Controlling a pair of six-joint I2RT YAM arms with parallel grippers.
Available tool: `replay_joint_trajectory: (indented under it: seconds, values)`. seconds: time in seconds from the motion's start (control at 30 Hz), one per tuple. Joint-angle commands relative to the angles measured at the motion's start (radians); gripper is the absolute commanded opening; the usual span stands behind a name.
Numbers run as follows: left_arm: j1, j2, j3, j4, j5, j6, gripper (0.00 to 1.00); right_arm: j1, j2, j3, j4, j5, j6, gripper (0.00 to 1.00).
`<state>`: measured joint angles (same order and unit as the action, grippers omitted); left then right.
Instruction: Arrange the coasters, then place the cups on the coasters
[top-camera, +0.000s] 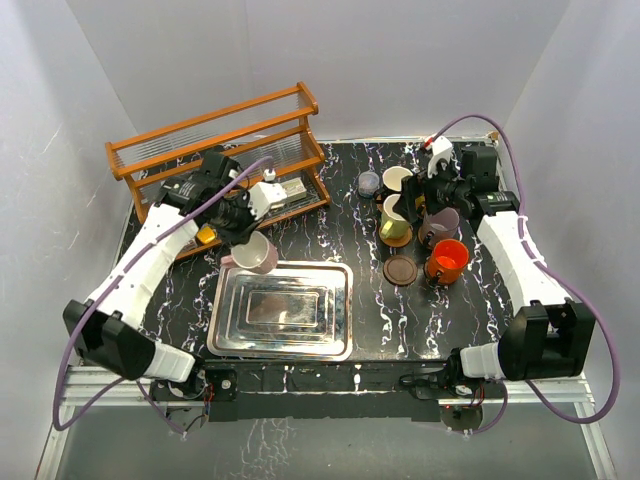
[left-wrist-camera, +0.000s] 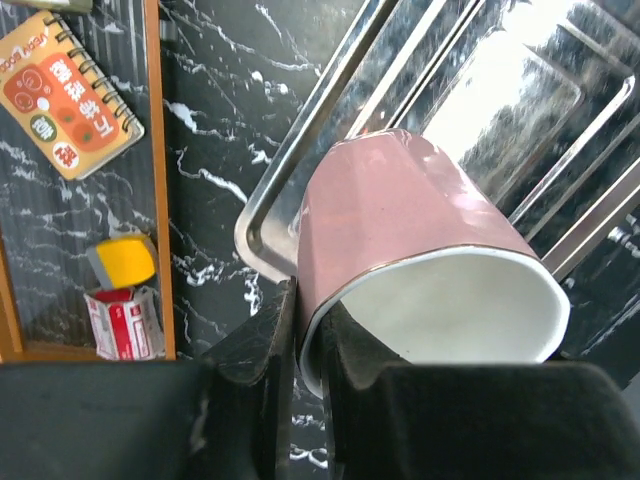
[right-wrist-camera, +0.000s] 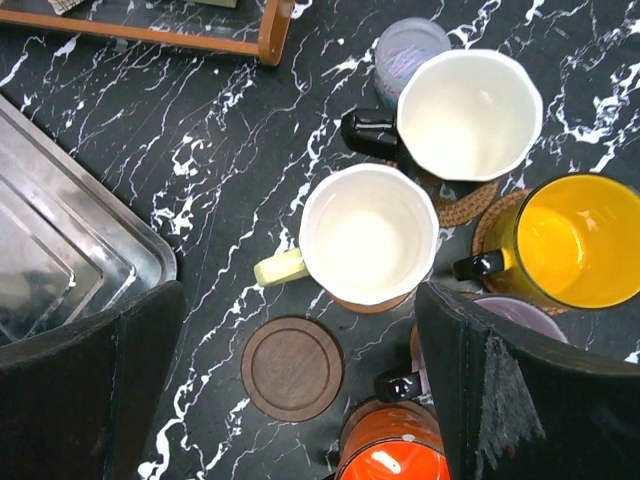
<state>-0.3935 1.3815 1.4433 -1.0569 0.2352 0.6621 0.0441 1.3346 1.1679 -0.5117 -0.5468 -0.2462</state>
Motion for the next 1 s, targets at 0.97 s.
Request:
replay_joint_trajectory:
  seconds: [0.97]
  values:
    - [-0.176,0.341,0.296,0.687,-0.108,-0.648,0.0,0.273,0.074,0.228,0.2,0.152,0.161,0.92]
